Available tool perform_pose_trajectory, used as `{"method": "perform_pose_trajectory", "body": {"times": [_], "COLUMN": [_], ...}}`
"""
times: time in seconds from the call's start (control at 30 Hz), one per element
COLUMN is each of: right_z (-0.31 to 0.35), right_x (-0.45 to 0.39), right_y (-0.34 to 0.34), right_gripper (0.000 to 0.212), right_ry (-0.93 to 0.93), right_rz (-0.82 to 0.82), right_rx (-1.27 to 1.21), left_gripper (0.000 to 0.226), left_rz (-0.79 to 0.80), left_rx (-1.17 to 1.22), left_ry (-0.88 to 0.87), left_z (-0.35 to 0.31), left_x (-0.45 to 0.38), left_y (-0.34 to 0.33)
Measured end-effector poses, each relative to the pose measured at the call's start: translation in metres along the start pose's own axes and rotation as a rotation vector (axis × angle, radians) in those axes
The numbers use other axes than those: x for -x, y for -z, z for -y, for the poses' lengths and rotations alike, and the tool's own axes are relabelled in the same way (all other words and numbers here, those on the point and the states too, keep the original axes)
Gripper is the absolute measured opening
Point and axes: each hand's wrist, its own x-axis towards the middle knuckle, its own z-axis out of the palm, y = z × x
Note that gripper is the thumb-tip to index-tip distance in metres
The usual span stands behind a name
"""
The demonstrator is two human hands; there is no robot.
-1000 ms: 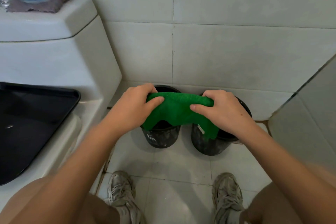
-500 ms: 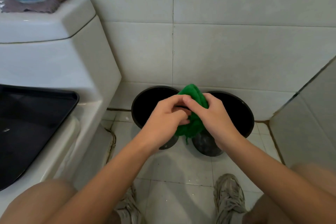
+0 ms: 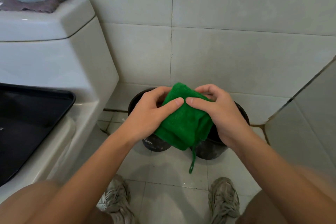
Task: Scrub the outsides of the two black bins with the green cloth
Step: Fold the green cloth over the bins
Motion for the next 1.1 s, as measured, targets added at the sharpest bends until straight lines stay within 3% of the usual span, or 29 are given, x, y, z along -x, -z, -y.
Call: {"method": "perform_pose_trajectory", "body": {"times": [0.1, 0.17, 0.3, 0.43, 0.53, 0.63, 0.7, 0.77, 0.83, 0.93, 1.0, 1.1], "right_z": [-0.013, -0.017, -0.015, -0.02, -0.024, -0.024, -0.027, -0.033, -0.037, -0.041, -0.042, -0.039], "right_x": [0.004, 0.006, 0.008, 0.007, 0.002, -0.003, -0.006, -0.006, -0.002, 0.003, 0.005, 0.005], "right_y": [-0.011, -0.019, -0.024, -0.026, -0.023, -0.021, -0.023, -0.025, -0.027, -0.033, -0.038, -0.039], "right_gripper": [0.056, 0.075, 0.066, 0.041, 0.022, 0.015, 0.021, 0.044, 0.054, 0.047, 0.052, 0.059], "right_ry": [-0.094, -0.168, -0.25, -0.151, -0.078, 0.05, 0.074, 0.117, 0.365, 0.685, 0.666, 0.593], "right_rz": [-0.116, -0.095, 0.018, -0.09, -0.231, -0.261, -0.242, -0.301, -0.406, -0.236, -0.082, -0.005], "right_rx": [-0.226, -0.438, -0.573, -0.381, -0.306, -0.122, 0.029, 0.235, 0.425, 0.537, 0.539, 0.49], "left_gripper": [0.016, 0.012, 0.011, 0.019, 0.037, 0.025, 0.023, 0.024, 0.017, 0.012, 0.015, 0.026], "left_rz": [-0.119, -0.18, -0.282, -0.359, -0.218, -0.078, -0.148, -0.273, -0.397, -0.434, -0.392, -0.297], "left_rx": [0.106, 0.23, 0.268, -0.012, 0.129, 0.267, 0.236, 0.218, 0.238, 0.195, 0.231, 0.287], "left_ry": [0.034, 0.059, 0.047, 0.039, 0.199, 0.261, 0.187, 0.167, 0.186, 0.153, 0.141, 0.122], "left_z": [0.004, 0.002, 0.002, 0.008, 0.005, 0.001, 0.002, 0.005, 0.006, 0.004, 0.0, -0.006], "left_x": [0.0, 0.001, 0.0, -0.003, -0.004, -0.003, -0.001, -0.001, -0.001, -0.001, 0.001, 0.007], "left_y": [-0.008, -0.012, -0.019, -0.022, -0.022, -0.023, -0.023, -0.025, -0.026, -0.028, -0.031, -0.032]}}
